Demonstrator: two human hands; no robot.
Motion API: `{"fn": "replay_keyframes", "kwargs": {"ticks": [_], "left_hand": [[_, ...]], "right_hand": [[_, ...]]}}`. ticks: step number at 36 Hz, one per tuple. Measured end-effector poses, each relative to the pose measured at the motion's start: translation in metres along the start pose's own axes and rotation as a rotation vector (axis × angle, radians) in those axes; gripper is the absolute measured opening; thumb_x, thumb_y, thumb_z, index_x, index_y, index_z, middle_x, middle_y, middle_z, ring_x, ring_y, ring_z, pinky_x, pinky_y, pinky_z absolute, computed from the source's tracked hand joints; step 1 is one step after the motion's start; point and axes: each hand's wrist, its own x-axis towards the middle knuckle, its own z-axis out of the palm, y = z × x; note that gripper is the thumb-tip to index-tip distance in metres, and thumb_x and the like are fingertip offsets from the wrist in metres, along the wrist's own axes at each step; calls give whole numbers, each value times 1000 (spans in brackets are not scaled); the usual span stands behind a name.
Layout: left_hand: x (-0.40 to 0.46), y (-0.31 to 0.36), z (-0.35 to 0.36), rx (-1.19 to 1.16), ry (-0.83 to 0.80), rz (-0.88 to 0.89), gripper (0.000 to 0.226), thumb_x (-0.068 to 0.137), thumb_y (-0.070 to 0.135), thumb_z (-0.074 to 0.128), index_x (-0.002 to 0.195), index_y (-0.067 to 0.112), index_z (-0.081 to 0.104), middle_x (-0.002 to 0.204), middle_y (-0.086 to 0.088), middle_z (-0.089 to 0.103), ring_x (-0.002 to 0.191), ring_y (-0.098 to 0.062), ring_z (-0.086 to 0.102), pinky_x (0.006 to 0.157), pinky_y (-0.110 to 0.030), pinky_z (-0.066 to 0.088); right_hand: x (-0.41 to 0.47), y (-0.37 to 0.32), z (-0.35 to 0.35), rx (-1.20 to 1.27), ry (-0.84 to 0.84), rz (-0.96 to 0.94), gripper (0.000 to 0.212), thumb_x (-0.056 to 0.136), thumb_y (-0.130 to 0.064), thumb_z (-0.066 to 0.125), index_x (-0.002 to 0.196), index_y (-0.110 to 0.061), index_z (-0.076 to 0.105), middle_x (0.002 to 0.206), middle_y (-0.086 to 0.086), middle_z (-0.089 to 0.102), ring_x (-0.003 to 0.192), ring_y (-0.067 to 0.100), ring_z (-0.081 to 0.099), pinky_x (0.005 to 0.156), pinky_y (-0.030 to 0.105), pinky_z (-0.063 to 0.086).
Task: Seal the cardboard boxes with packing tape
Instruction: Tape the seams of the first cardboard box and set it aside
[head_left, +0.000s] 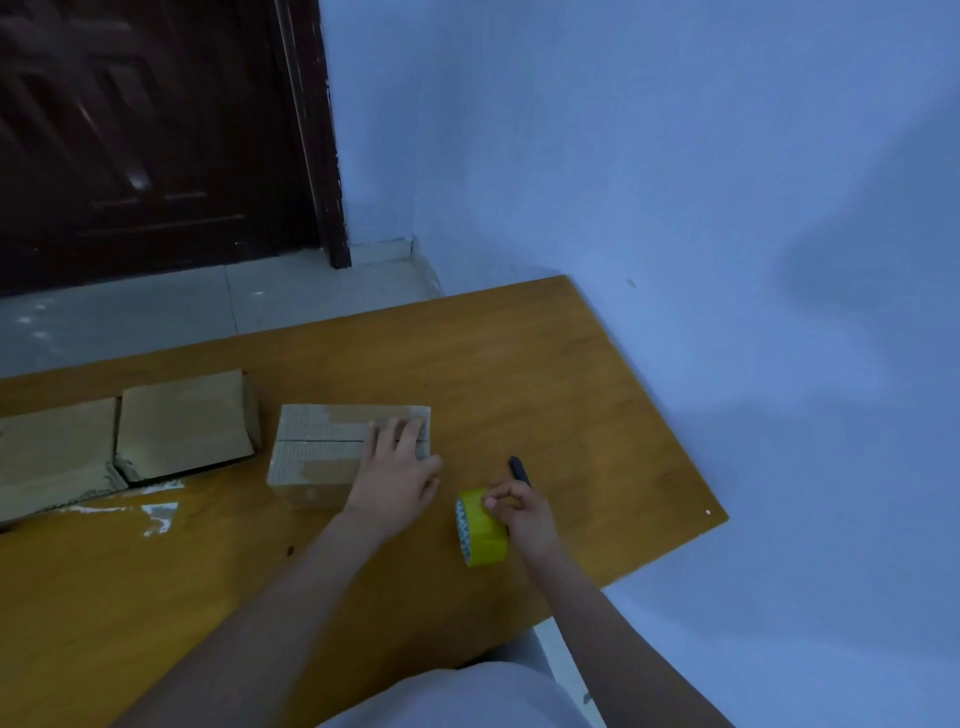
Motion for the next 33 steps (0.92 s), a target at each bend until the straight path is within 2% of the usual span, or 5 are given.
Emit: {"fn": "replay_keyframes", "kwargs": {"ticks": [12,16,21,26,33], "left_hand": [[8,21,16,-206,183,-232,13,59,18,83,68,22,75,101,-7,60,100,-28,39,97,-57,41],[10,18,15,-319,209,-256,17,78,18,74,94,22,75,103,-6,60,98,-29,44,95,-53,43],[10,-8,-22,-958,300,-421,33,101,13,43,131,18,56,120,-4,57,108,-20,53,94,-28,42],[-13,-56,-46,-807,521,-638,33,99,14,47,131,10,50,130,-10,46,122,-25,44,97,-35,40],[-26,-93,-35,-739,31,-898,54,103,43,26,146,11,34,145,-18,41,132,-36,38,103,-45,36]], "right_hand": [[-5,-1,5,-19,-8,-15,19,85,-1,64,70,-12,59,113,-4,60,105,18,56,95,42,46],[-1,-4,7,-69,-20,-10,20,85,-1,63,69,-12,59,111,-4,61,101,18,57,91,40,44],[9,-19,6,-268,-209,-38,23,90,-1,56,70,-12,55,108,-3,57,102,14,52,82,27,38],[21,-38,8,-320,-287,-138,33,83,12,59,63,-14,52,109,12,47,104,19,47,73,4,39],[32,-73,15,-507,-511,-47,30,82,8,60,66,-16,56,133,3,42,119,9,38,94,21,27]]}}
